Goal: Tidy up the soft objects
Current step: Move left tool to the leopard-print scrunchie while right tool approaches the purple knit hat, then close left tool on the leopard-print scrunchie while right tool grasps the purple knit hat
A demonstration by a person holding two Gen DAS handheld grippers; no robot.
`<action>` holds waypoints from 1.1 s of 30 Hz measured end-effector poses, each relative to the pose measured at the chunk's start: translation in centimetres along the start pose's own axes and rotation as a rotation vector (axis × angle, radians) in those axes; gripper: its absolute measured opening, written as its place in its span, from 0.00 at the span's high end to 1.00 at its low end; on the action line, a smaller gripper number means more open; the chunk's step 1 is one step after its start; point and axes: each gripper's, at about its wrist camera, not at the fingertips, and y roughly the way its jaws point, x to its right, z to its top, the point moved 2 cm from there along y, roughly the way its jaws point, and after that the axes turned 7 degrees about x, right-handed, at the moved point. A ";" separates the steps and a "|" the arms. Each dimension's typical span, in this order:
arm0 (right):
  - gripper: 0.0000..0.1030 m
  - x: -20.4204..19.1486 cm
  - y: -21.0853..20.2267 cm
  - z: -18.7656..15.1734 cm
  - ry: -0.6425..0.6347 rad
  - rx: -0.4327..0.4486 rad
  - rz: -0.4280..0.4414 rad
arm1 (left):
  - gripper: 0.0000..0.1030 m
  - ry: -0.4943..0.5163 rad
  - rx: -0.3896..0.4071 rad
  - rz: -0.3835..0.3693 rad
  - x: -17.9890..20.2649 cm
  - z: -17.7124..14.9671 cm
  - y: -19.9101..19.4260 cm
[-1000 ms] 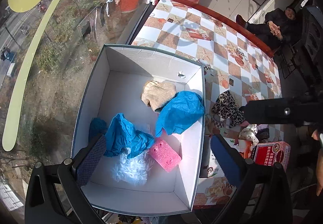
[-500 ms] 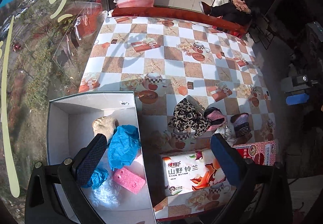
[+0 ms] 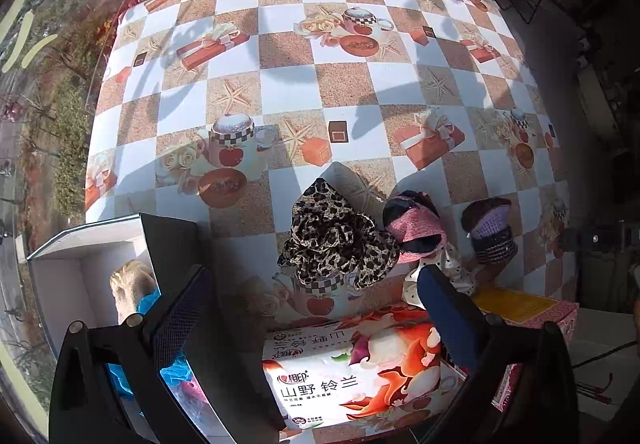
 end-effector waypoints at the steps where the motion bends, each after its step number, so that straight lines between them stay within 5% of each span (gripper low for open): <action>1: 0.00 -0.1 0.8 0.1 -0.008 -0.011 0.004 | 0.00 -0.003 -0.021 0.012 0.0 0.3 1.1; 12: 0.00 -1.3 7.9 2.1 -0.086 -0.101 0.015 | 0.00 -0.233 -0.221 -0.025 -1.8 1.4 9.5; 18: 0.00 -1.7 10.8 2.2 -0.168 -0.120 -0.063 | 0.00 -0.293 -0.279 -0.023 -1.9 0.6 12.0; 27: 0.00 -3.0 12.8 0.8 -0.300 -0.146 -0.276 | 0.00 -0.218 -0.324 0.031 -0.4 0.1 13.5; 33: 0.00 -2.3 12.7 0.8 -0.316 -0.155 -0.276 | 0.00 -0.211 -0.346 0.068 -0.2 -0.4 13.6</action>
